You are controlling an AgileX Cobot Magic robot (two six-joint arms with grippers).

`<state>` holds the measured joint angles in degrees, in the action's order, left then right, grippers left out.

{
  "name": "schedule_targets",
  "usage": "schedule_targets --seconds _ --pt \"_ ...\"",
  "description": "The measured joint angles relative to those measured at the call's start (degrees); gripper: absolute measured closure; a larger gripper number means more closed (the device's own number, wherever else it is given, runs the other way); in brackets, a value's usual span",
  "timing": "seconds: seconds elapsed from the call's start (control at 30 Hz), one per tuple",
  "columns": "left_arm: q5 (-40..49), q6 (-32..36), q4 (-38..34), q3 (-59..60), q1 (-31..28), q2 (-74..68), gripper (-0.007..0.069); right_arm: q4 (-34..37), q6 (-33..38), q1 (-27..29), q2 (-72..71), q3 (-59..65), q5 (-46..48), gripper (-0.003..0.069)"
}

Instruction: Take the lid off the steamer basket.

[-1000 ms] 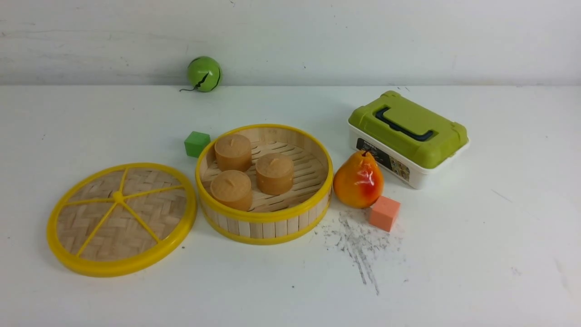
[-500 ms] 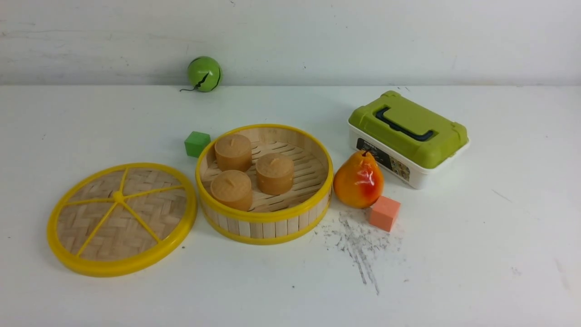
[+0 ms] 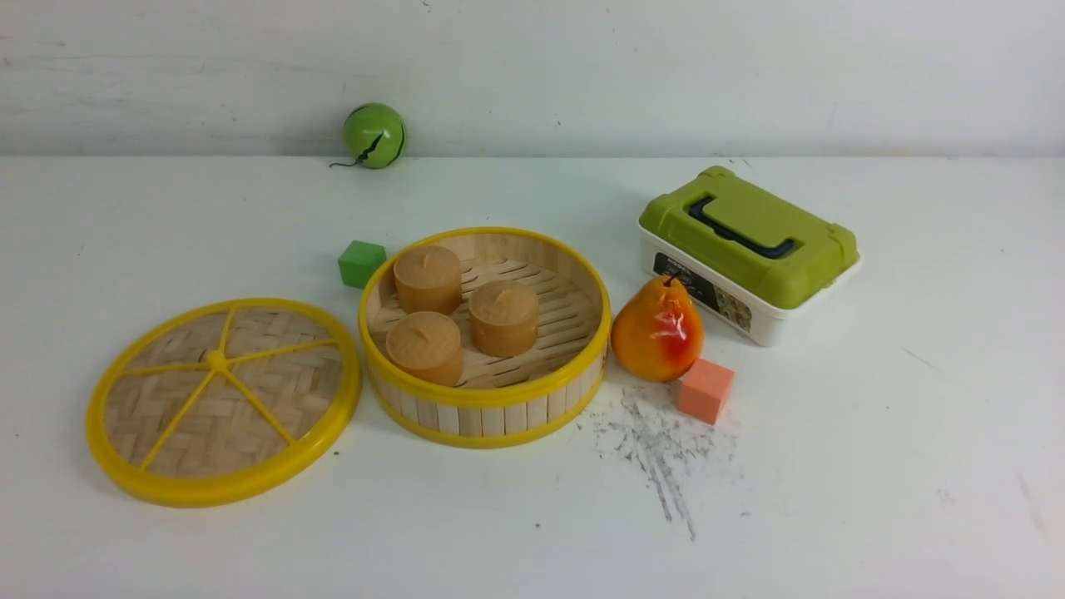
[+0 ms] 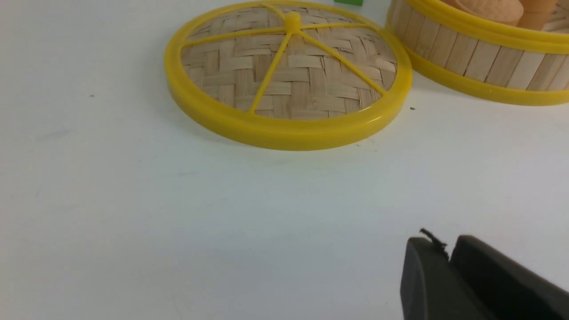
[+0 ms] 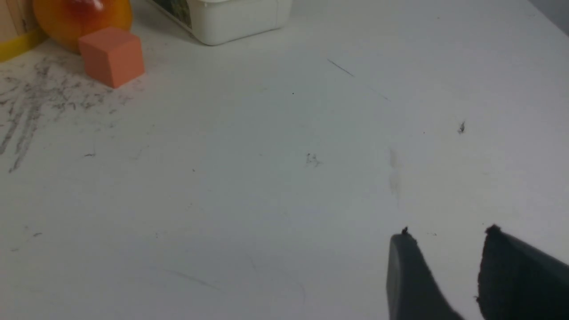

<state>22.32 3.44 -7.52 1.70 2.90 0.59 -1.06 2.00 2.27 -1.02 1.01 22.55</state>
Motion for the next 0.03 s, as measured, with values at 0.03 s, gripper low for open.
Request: schedule_targets --seconds 0.03 --pt "0.00 0.00 0.00 0.00 0.00 0.00 0.0547 0.00 0.00 0.00 0.00 0.00 0.00 0.0419"
